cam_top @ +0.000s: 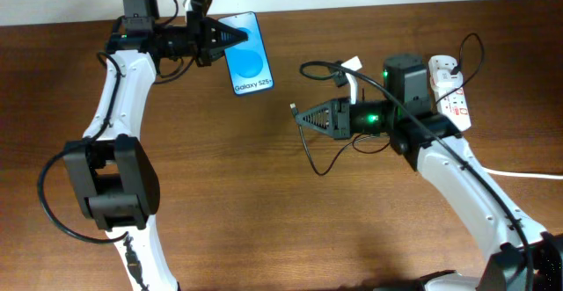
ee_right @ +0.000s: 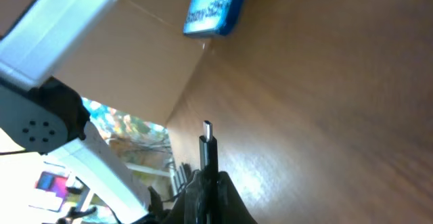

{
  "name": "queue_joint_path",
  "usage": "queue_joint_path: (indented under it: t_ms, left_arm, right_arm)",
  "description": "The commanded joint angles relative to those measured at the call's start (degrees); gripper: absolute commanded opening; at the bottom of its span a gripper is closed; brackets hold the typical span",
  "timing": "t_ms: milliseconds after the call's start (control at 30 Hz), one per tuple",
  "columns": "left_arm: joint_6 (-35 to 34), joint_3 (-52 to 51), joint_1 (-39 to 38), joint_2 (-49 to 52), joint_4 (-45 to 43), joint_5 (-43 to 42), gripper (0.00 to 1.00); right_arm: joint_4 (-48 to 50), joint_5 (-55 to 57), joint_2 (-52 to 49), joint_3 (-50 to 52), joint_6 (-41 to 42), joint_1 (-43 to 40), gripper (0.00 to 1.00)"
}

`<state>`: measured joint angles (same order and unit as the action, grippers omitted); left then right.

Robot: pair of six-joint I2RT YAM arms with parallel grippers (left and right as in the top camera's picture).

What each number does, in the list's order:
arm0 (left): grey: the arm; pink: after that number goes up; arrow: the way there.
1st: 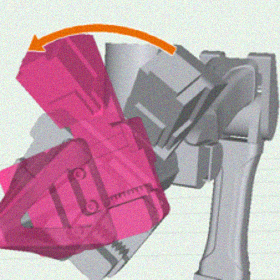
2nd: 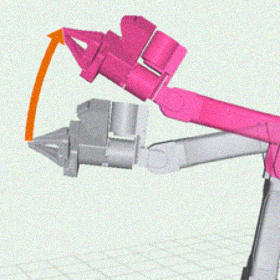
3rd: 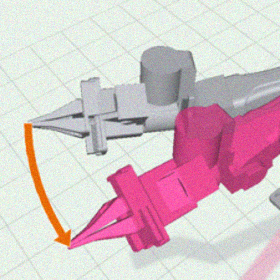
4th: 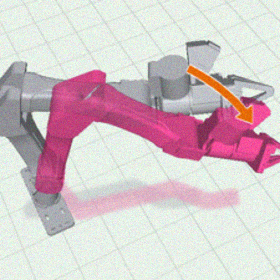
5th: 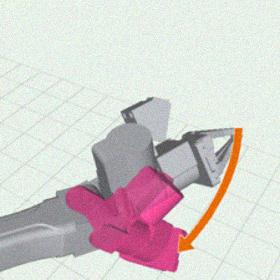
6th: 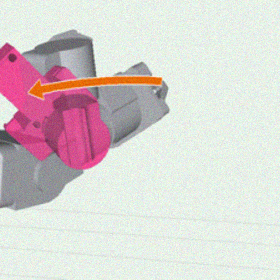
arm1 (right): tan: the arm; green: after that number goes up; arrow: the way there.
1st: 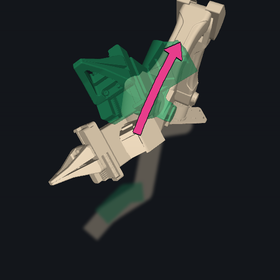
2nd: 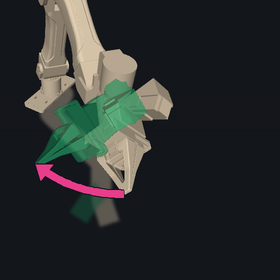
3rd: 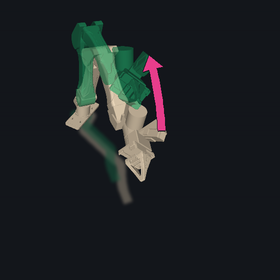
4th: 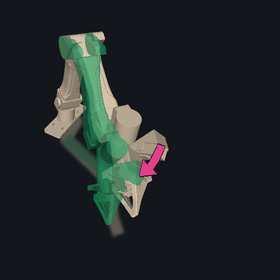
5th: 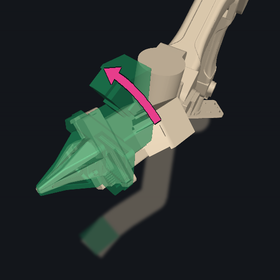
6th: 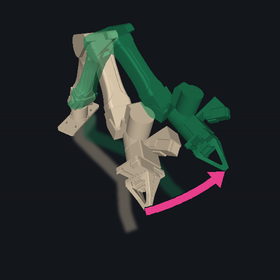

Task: Plug charger to phone and switch on socket
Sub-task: 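Raise the held plug under the phone's bottom port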

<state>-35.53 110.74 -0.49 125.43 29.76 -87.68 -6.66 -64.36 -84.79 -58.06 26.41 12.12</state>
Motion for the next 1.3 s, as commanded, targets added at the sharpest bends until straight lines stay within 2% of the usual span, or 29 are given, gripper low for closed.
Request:
queue_joint_path:
  t_ms: [0, 33, 133, 600, 933, 1267]
  left_arm:
    - [1.38, 0.63, -0.37, -0.17, -0.13, -2.34, 0.00]
    - [1.73, 0.63, -0.57, -0.17, -0.13, -2.16, 0.00]
    - [1.79, 0.63, -0.85, -0.17, -0.13, -2.12, 0.00]
    - [3.52, 0.63, -3.52, -0.17, -0.15, -2.14, 0.00]
    - [3.54, 0.63, -3.85, -0.17, -0.39, -2.43, 0.00]
    - [3.52, 0.63, -3.87, -0.17, -0.55, -2.40, 0.00]
  right_arm:
    - [11.56, -1.38, 1.18, 5.05, 13.33, 2.16, 0.04]
    - [18.29, -0.94, 1.18, 6.58, 17.25, 3.58, 0.04]
    - [24.13, 1.16, 1.18, 7.56, 21.09, 5.92, 0.04]
    - [24.70, 4.68, 1.18, 7.56, 23.67, 7.85, 0.04]
    - [24.76, 9.99, 1.18, 7.72, 28.41, 7.87, 0.04]
    - [25.44, 13.94, 1.18, 7.82, 28.52, 10.10, 0.04]
